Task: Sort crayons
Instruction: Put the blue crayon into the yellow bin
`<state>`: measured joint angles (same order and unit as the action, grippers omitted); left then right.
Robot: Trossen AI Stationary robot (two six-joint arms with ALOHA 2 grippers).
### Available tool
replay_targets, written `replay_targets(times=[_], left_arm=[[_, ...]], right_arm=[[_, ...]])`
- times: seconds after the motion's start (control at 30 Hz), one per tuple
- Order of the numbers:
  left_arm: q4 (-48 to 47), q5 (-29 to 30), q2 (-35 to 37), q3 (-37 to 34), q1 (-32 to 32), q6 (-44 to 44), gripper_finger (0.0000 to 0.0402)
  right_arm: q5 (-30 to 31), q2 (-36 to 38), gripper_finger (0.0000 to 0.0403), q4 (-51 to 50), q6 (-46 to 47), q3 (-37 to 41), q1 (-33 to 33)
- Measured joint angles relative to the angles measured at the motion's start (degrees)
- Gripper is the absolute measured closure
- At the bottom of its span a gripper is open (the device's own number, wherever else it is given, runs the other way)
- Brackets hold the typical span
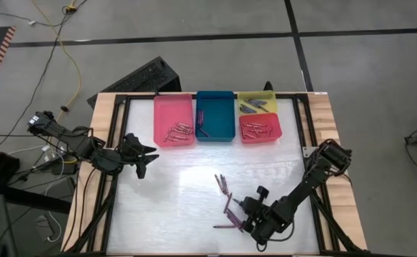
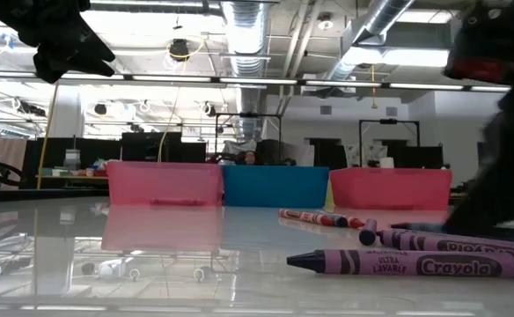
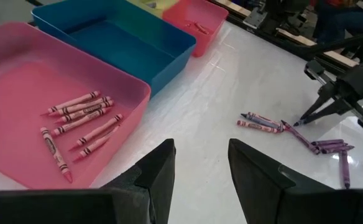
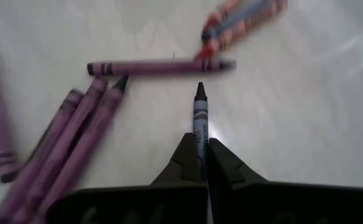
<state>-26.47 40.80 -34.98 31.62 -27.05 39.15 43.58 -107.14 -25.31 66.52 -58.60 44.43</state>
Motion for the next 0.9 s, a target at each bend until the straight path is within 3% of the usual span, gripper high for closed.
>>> replay_targets(times=[0.1,0.33,0.6,0.9], left_arm=[[0.0,0.5,0.0,0.0,0.0,-0.1,0.0262],[0.1,0.7,0.0,0.0,0.0,-0.1,0.0262],[0.0,1.7,0.0,0.0,0.0,-0.6,0.0262],[-0.2,2.1,0.0,0.0,0.0,-0.6,0.0262]], right_arm=[[2.6,-0.3,0.0395,-0.4,-6.2,-1.3,-1.0],[4.3,0.1,0.0395,-3.5,-7.1,-5.0,-5.7],[4.6,1.9,0.0395,-19.2,-8.1,-10.4,-12.4],[4.8,12.4,0.0395,-24.4,-27.0,-11.2,-23.6]])
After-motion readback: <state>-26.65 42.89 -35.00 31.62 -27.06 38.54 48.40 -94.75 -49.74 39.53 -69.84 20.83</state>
